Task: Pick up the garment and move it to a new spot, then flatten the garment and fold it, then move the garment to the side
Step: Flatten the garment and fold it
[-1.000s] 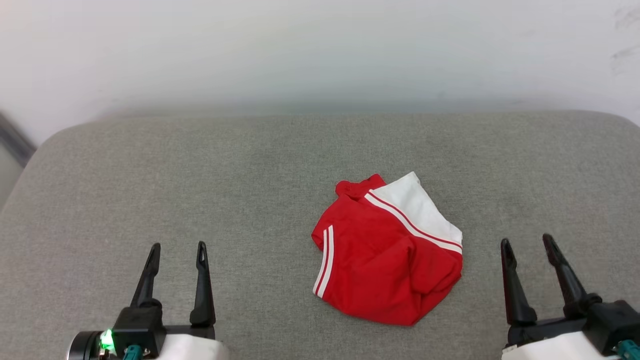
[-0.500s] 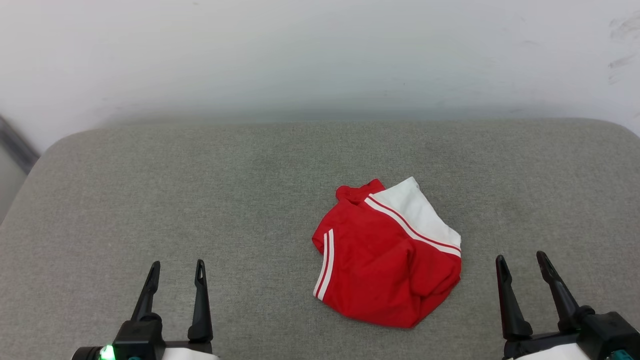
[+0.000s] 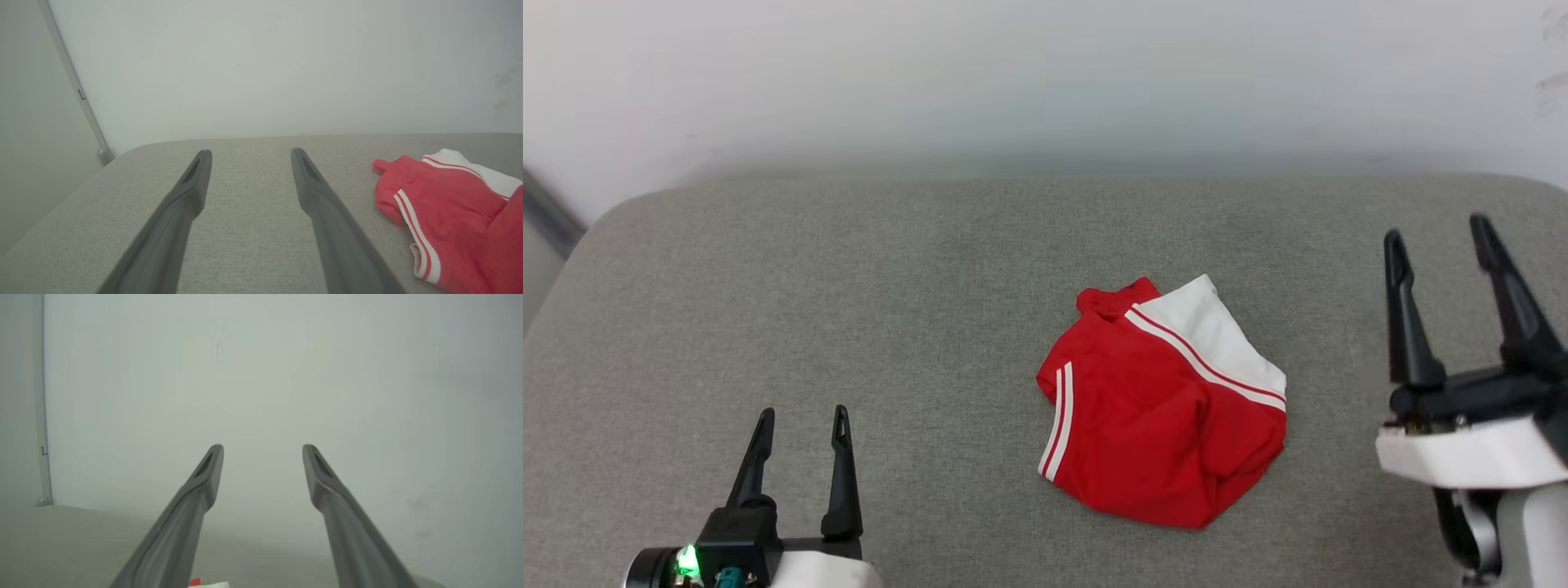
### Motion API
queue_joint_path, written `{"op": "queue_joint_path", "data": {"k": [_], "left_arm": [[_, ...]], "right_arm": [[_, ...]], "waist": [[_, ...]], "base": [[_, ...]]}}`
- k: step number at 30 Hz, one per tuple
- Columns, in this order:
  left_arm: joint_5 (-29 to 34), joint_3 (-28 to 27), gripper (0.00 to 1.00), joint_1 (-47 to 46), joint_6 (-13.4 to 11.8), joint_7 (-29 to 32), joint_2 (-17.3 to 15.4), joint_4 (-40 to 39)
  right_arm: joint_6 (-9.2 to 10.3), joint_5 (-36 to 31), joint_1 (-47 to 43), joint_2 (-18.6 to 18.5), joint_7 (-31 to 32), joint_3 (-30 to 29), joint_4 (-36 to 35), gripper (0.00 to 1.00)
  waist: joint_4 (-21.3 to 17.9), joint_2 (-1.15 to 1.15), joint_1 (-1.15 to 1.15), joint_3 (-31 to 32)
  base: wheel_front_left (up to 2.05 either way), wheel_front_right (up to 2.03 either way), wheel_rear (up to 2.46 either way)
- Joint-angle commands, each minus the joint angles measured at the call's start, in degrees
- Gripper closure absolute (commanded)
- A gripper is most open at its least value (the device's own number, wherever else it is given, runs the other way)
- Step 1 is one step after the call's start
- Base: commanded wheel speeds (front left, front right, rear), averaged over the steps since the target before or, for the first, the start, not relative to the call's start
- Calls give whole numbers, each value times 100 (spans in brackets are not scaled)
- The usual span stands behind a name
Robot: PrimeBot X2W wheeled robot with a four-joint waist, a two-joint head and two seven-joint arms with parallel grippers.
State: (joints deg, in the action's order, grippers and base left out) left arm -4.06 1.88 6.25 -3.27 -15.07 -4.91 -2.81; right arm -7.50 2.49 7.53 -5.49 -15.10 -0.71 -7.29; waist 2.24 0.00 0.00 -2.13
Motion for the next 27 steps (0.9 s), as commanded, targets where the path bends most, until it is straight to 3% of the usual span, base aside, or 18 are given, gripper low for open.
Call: {"op": "queue_joint_path", "data": {"k": [1,7,12,17,21,27], "left_arm": [[36,-10,0,-99,24,-15,20,-19],[45,-28,0,-342,124,-15,99,-35],[51,0,0,-533,135,-15,147,-82],[25,76,0,-747,155,-15,181,-124],[-11,142,0,-916,138,-15,194,-169],[-128,285,0,-1280,32,-15,205,-261]], "right_arm": [[2,-37,214,-109,-11,39,-24,0],[2,16,1699,-904,-11,599,451,0],[2,493,2889,-1700,409,1622,1489,0],[2,1438,3916,-2521,1980,3114,2092,0],[2,2584,4537,-3145,3540,4498,2126,0],[2,4307,5381,-3593,5524,5883,2161,0]], "waist": [[28,0,0,-89],[85,0,0,-462],[154,0,0,-794],[258,0,0,-1108],[341,0,0,-1358],[506,0,0,-1969]], "base": [[0,0,0],[0,0,0],[0,0,0],[0,0,0],[0,0,0],[0,0,0]]}}
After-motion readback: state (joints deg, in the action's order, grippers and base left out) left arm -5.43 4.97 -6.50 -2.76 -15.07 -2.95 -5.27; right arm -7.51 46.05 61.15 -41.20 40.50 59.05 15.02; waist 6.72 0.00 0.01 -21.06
